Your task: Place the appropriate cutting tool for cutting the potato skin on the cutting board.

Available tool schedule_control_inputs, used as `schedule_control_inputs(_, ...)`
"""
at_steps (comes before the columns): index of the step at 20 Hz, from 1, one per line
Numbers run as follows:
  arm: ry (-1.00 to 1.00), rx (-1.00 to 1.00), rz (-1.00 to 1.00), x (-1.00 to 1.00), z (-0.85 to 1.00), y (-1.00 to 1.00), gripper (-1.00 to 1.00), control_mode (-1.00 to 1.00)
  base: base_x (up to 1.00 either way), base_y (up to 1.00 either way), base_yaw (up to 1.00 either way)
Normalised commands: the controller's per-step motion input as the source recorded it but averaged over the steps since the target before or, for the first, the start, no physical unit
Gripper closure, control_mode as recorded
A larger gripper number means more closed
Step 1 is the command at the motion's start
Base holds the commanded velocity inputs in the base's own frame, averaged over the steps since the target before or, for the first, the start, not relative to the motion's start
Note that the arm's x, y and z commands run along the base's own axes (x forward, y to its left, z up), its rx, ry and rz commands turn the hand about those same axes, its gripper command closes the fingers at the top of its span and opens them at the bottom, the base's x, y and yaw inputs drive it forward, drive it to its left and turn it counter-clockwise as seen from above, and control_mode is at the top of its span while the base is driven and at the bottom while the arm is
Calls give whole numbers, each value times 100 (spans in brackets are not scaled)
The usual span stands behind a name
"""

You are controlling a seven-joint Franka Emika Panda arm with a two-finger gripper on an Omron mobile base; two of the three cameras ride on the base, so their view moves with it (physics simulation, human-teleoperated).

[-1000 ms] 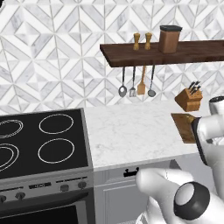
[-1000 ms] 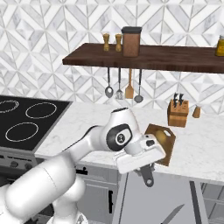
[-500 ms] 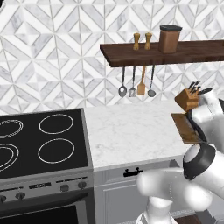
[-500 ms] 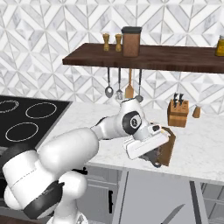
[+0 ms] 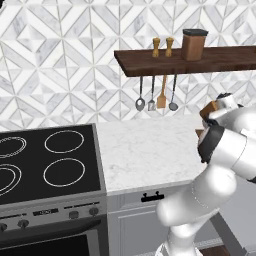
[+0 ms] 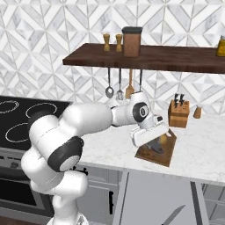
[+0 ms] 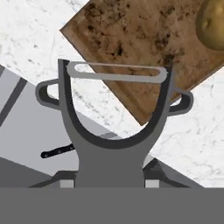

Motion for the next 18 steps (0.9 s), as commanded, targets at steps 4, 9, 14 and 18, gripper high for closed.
schedule_control_inputs(4,6,11,11,64,-42,0,100,-100,0,0,0)
schedule_control_inputs(9,6,10,9,57,-43,0,100,-100,0,0,0)
schedule_control_inputs(14,5,4,7,39,-56,0,100,-100,0,0,0)
schedule_control_inputs(18,0,3,8,6,-47,2,100,-100,0,0,0)
